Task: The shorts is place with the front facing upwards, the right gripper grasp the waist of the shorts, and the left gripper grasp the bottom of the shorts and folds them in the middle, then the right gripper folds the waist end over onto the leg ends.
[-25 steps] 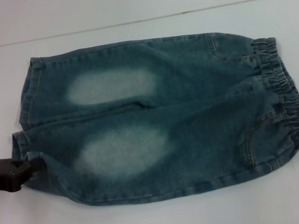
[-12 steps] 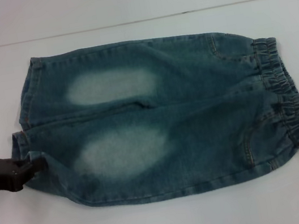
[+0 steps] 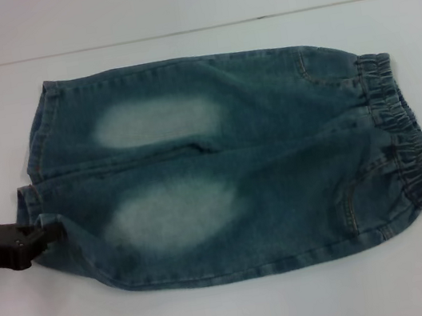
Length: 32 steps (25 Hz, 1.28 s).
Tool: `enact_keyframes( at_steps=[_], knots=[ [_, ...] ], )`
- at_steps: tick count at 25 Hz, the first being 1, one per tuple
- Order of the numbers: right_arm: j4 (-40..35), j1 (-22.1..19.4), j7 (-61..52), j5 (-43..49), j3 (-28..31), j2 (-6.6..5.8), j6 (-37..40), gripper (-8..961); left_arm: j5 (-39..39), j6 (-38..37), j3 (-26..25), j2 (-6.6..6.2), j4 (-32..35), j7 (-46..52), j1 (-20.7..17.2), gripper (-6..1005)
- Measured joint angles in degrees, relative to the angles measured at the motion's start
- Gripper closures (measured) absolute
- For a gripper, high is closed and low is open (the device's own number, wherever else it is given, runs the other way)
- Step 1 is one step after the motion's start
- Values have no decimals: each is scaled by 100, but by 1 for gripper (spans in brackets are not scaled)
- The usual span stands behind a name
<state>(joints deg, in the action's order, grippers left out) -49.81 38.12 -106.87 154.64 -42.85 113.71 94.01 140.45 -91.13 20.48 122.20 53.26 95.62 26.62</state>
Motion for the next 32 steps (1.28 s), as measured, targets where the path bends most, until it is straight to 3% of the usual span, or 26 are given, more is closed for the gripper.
enact_keyframes(
  at_steps=[5, 10, 16, 19, 24, 32],
  knots=[
    [41, -3, 26, -7, 10, 8, 4, 570, 0, -58, 71, -3, 0, -31, 10, 981],
    [144, -6, 28, -8, 103, 2, -32, 809, 0, -30, 35, -10, 0, -28, 10, 981],
    [152, -19, 52, -8, 389, -22, -55, 890, 0, -70, 26, -56, 0, -2, 20, 981],
    [275, -9, -54, -27, 802, -100, -59, 916, -23, 23, 7, -83, 0, 124, 45, 982],
    [642, -9, -246, -309, 1456, -269, -120, 909, -198, 595, 2, -97, -10, 388, 128, 982],
    [1248, -212, -643, -1346, 2042, -407, -629, 897, -548, 1580, 37, -127, -326, 529, 394, 982]
  ],
)
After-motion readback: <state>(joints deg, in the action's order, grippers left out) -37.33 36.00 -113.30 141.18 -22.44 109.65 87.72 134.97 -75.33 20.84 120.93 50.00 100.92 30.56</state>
